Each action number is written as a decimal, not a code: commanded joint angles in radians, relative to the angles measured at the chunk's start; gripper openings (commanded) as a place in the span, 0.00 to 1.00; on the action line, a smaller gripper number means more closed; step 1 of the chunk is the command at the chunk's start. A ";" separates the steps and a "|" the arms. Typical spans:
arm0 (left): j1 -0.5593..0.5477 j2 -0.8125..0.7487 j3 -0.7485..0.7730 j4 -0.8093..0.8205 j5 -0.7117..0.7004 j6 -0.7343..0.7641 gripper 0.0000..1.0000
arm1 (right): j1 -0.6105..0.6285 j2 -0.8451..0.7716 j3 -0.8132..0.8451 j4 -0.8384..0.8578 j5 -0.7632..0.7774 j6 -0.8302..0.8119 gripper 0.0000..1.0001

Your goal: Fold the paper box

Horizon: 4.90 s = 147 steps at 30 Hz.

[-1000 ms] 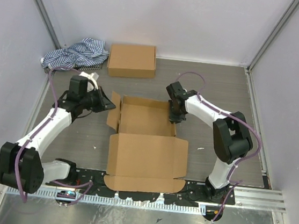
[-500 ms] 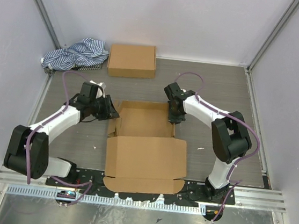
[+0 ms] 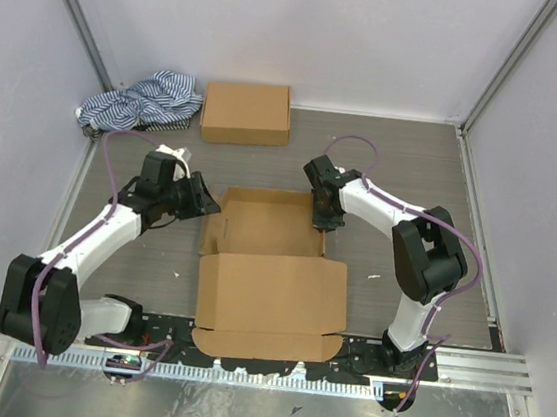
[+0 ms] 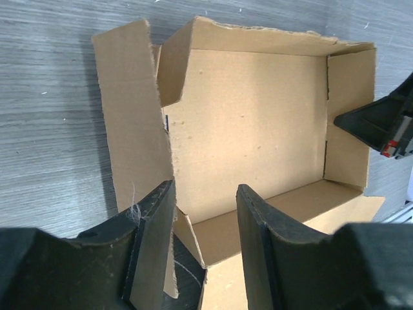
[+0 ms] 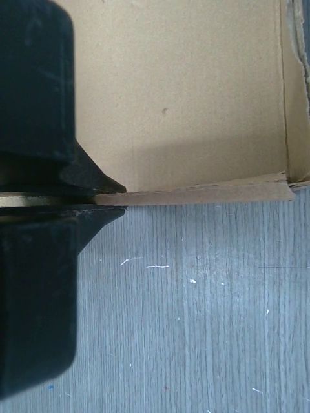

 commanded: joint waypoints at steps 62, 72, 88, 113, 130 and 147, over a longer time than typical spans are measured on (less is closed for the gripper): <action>0.230 -0.102 -0.322 1.188 0.339 -0.836 0.54 | -0.310 -0.305 -0.137 0.201 -0.633 -0.086 0.01; 0.206 -0.100 -0.364 1.191 0.342 -0.820 0.54 | -0.268 -0.286 -0.125 0.172 -0.520 -0.086 0.01; 0.108 -0.010 -0.263 0.739 0.363 -0.484 0.51 | -0.171 -0.253 -0.099 0.121 -0.315 -0.086 0.01; -0.173 0.155 0.020 -0.071 -0.070 -0.007 0.45 | -0.010 -0.113 -0.048 0.024 0.010 -0.024 0.01; -0.425 0.372 0.360 -0.491 -0.516 0.006 0.30 | 0.025 -0.077 -0.019 -0.017 0.066 0.007 0.01; -0.506 0.452 0.442 -0.695 -0.867 -0.083 0.00 | 0.045 -0.066 -0.023 -0.041 0.111 0.033 0.01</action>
